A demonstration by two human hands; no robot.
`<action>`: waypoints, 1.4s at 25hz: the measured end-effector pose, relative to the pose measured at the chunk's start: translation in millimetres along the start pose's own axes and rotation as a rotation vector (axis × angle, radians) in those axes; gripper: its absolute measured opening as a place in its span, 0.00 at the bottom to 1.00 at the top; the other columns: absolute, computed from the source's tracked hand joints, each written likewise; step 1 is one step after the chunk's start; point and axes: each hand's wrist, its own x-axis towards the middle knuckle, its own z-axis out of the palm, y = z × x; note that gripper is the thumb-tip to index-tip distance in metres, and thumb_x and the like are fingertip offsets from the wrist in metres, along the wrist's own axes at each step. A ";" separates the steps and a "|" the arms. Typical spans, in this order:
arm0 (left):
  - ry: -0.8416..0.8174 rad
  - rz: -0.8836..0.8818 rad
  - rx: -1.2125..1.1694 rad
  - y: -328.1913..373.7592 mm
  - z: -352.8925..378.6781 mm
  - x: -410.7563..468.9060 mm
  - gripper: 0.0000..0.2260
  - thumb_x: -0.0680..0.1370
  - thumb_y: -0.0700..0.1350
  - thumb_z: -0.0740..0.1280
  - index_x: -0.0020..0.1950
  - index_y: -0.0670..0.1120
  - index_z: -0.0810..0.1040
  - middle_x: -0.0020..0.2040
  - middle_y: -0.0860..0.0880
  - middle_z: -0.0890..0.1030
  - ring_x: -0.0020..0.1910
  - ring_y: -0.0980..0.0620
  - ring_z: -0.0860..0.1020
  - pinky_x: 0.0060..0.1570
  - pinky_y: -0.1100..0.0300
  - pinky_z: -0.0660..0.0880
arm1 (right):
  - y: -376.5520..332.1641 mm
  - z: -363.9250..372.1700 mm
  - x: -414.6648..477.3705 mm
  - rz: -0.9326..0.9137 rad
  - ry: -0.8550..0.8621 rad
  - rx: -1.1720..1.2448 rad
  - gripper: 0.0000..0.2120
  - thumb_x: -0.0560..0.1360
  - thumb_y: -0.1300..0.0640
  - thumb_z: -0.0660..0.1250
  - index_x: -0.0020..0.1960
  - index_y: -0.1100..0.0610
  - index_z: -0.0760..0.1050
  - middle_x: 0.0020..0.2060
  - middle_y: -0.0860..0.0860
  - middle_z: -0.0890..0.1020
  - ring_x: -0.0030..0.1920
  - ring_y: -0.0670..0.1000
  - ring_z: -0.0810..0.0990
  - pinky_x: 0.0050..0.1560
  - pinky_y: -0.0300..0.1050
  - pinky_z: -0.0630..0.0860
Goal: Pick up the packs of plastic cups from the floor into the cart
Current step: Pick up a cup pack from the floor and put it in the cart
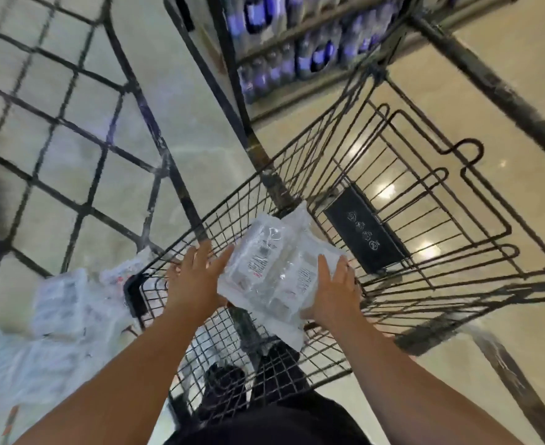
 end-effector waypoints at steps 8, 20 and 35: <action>0.210 -0.359 -0.241 -146.7 20.4 -139.4 0.53 0.73 0.63 0.74 0.77 0.69 0.32 0.83 0.50 0.39 0.82 0.42 0.43 0.74 0.31 0.56 | -122.1 -16.7 -89.0 -0.315 0.211 -0.206 0.66 0.70 0.37 0.77 0.78 0.47 0.23 0.75 0.60 0.23 0.79 0.65 0.31 0.78 0.65 0.45; 0.225 -0.624 -0.497 -349.5 198.3 -379.6 0.54 0.71 0.62 0.75 0.77 0.69 0.33 0.83 0.48 0.38 0.82 0.41 0.45 0.74 0.35 0.59 | -328.8 200.2 -246.7 -0.592 0.168 -0.489 0.62 0.69 0.33 0.74 0.81 0.46 0.30 0.77 0.60 0.27 0.79 0.65 0.31 0.79 0.64 0.43; 0.175 -0.587 -0.559 -394.2 222.3 -388.9 0.52 0.73 0.63 0.73 0.77 0.66 0.32 0.84 0.50 0.40 0.82 0.42 0.46 0.75 0.41 0.61 | -382.6 243.6 -222.1 -0.543 -0.009 -0.531 0.61 0.68 0.37 0.76 0.82 0.47 0.34 0.79 0.61 0.30 0.80 0.65 0.35 0.80 0.61 0.45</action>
